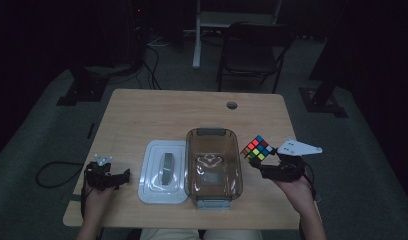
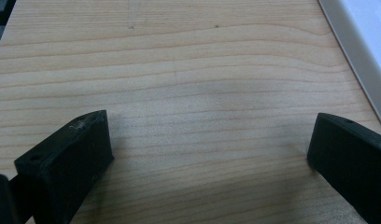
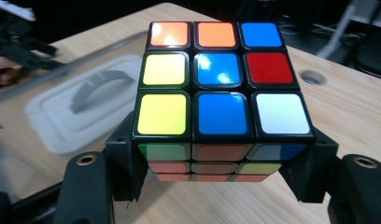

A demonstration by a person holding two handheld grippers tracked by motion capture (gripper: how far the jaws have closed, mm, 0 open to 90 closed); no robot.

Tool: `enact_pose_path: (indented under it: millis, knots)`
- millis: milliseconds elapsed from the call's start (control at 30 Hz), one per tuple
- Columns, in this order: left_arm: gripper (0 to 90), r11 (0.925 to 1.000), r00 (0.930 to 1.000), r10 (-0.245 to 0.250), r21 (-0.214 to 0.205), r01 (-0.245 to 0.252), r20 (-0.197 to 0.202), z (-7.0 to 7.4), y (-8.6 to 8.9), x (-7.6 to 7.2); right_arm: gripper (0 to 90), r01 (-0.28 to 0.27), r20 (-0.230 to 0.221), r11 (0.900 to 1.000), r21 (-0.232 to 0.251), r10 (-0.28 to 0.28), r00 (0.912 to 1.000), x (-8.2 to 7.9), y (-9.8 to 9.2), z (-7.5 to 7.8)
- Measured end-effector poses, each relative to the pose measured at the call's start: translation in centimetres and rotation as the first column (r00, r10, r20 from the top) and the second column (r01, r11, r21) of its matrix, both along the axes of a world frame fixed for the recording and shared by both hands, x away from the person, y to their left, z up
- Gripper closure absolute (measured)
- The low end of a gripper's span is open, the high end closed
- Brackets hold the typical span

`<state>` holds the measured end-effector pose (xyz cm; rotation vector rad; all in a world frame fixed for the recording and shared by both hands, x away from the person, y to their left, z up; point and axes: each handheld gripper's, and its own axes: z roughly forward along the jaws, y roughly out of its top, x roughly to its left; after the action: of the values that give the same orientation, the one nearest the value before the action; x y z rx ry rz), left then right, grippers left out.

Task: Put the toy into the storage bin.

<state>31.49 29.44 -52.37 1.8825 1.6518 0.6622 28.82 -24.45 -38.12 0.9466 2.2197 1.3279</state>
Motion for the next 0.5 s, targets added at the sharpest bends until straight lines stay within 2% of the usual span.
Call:
enact_pose_path:
  millis: [167,300,400,500]
  knots:
    - [0.6,1.0000,1.0000,0.000,0.000,0.000,0.000,0.0,0.0,0.0,33.9,-0.071,0.007,0.9971,-0.025,0.072,0.9974,0.0,1.9,0.5]
    - [0.6,1.0000,1.0000,0.000,0.000,0.000,0.000,0.0,0.0,0.0,33.9,-0.133,0.008,0.9903,-0.041,0.133,0.9910,0.2,3.1,0.9]
    - [0.5,1.0000,1.0000,0.000,0.000,0.000,0.000,0.0,0.0,0.0,33.9,-0.178,0.000,0.9820,-0.065,0.178,0.9840,0.4,4.0,0.9]
    - [0.5,1.0000,1.0000,0.000,0.000,0.000,0.000,0.0,0.0,0.0,33.9,-0.234,-0.016,0.9688,-0.083,0.233,0.9723,0.5,4.9,0.7]
